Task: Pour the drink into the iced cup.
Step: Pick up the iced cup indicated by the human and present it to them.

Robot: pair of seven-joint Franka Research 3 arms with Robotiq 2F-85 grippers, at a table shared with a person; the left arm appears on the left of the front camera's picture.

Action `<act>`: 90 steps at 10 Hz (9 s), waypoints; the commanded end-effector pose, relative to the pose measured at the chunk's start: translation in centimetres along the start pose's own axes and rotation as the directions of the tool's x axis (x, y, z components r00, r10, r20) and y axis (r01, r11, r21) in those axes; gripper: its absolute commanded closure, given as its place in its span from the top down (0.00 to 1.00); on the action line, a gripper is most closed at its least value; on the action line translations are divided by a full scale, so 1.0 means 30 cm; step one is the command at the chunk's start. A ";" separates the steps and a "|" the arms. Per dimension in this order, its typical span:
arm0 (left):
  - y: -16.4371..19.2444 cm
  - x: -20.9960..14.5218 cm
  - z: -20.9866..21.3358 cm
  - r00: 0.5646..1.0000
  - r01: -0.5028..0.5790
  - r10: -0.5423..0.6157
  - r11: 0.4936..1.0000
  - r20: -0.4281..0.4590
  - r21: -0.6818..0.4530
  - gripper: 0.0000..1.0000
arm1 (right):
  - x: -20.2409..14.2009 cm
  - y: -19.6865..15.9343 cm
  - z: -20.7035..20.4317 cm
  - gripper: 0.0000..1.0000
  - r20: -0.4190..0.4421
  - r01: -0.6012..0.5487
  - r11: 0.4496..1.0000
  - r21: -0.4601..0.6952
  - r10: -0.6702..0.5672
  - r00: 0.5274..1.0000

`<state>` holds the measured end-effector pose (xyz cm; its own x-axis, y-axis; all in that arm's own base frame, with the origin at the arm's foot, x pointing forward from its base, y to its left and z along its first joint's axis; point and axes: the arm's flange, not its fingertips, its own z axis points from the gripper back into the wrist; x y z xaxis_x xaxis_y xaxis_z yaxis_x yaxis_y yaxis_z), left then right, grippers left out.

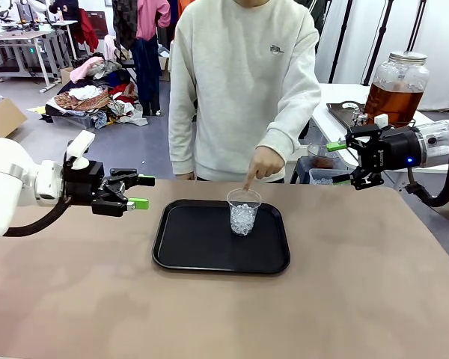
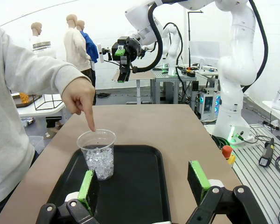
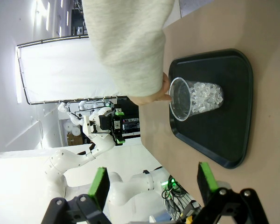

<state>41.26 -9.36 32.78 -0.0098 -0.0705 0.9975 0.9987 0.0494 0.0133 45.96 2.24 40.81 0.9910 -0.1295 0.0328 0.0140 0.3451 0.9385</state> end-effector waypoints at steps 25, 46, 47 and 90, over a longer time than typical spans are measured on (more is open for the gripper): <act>-0.007 0.005 0.001 1.000 0.010 -0.010 1.000 0.004 0.003 1.00 | -0.003 -0.022 -0.003 1.00 -0.037 -0.637 0.771 -0.011 0.636 0.771; -0.007 0.005 0.001 1.000 0.010 -0.010 1.000 0.004 0.003 1.00 | 0.067 -0.251 -0.312 1.00 -0.019 -0.992 0.128 -0.019 0.992 0.129; -0.007 0.005 0.001 1.000 0.010 -0.010 1.000 0.004 0.003 1.00 | 0.088 -0.270 -0.332 1.00 -0.003 -0.996 0.088 -0.020 0.996 0.088; -0.007 0.005 0.001 1.000 0.010 -0.010 1.000 0.004 0.003 1.00 | 0.132 -0.447 -0.836 1.00 0.232 -0.979 0.111 0.171 0.961 0.149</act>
<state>41.25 -9.38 32.80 -0.0103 -0.0705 0.9975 0.9987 0.0489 0.0138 52.25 19.38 19.78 0.1057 0.1153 0.9877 -0.9938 -0.0225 0.1090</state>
